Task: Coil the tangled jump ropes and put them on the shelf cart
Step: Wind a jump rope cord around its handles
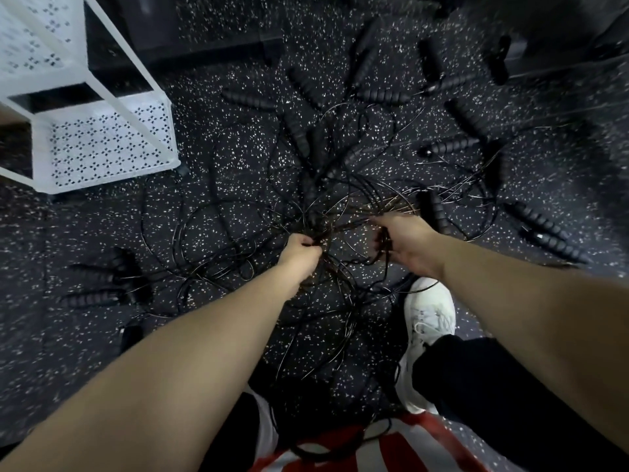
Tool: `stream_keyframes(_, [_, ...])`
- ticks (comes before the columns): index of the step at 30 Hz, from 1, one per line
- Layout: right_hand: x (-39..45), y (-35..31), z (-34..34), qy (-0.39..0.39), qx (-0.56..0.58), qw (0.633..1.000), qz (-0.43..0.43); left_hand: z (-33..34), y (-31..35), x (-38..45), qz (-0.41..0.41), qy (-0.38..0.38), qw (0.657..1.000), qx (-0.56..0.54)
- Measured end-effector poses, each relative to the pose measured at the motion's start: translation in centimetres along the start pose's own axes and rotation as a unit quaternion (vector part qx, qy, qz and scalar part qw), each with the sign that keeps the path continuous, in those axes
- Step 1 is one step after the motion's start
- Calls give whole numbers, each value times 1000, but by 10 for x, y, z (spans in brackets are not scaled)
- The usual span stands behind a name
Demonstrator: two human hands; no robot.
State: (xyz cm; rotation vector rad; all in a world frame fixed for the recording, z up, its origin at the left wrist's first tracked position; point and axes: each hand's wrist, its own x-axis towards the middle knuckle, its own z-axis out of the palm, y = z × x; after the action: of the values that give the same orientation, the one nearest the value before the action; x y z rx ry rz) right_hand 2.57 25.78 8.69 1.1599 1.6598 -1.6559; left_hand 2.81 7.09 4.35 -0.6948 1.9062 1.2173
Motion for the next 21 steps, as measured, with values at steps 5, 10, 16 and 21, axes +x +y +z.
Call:
stream_keyframes(5, [19, 12, 3, 5, -8, 1000, 17, 11, -1, 39, -60, 4, 991, -123])
stream_keyframes(10, [32, 16, 4, -4, -25, 999, 28, 23, 0, 64, -92, -9, 981, -170])
stream_keyframes(16, [37, 14, 8, 84, -183, 979, 32, 25, 7, 50, 3, 31, 977, -210])
stream_keyframes(21, [9, -10, 9, 218, -272, 932, -98, 18, 41, 11, 79, -12, 978, -194])
